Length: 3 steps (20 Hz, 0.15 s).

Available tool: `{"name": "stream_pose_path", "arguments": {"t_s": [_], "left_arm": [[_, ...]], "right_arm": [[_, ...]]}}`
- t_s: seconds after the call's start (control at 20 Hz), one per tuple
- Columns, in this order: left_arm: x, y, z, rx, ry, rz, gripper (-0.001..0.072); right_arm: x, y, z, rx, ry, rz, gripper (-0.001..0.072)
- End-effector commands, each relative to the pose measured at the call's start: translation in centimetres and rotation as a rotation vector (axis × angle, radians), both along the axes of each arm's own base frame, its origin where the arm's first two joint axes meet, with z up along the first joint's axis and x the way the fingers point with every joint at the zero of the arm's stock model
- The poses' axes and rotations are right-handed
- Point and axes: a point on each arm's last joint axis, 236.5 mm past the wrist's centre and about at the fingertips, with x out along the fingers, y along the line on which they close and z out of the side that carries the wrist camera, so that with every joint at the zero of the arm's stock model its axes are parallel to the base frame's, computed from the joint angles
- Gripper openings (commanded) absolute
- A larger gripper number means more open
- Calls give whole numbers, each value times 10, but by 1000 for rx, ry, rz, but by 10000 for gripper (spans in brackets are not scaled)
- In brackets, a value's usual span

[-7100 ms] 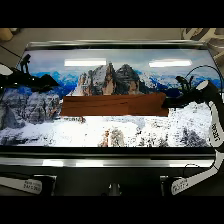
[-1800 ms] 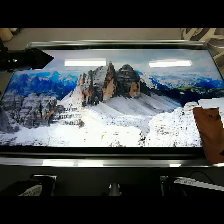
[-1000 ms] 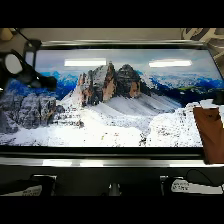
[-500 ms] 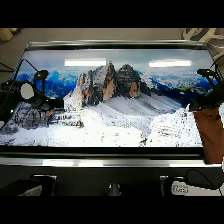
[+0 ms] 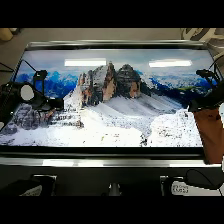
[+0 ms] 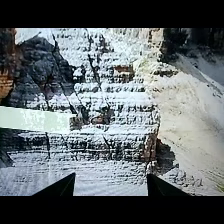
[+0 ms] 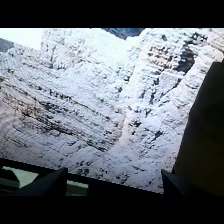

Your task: Fold the shirts.

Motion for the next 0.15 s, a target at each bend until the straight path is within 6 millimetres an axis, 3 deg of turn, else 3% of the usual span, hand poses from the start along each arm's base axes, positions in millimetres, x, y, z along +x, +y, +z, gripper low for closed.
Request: {"name": "stream_pose_path", "arguments": {"t_s": [0.0,0.1], "left_arm": [[0,0,0,-1,-3,0,549],[0,0,0,-1,-3,0,549]], "right_arm": [[0,1,0,0,-1,1,609],[0,1,0,0,-1,1,609]]}}
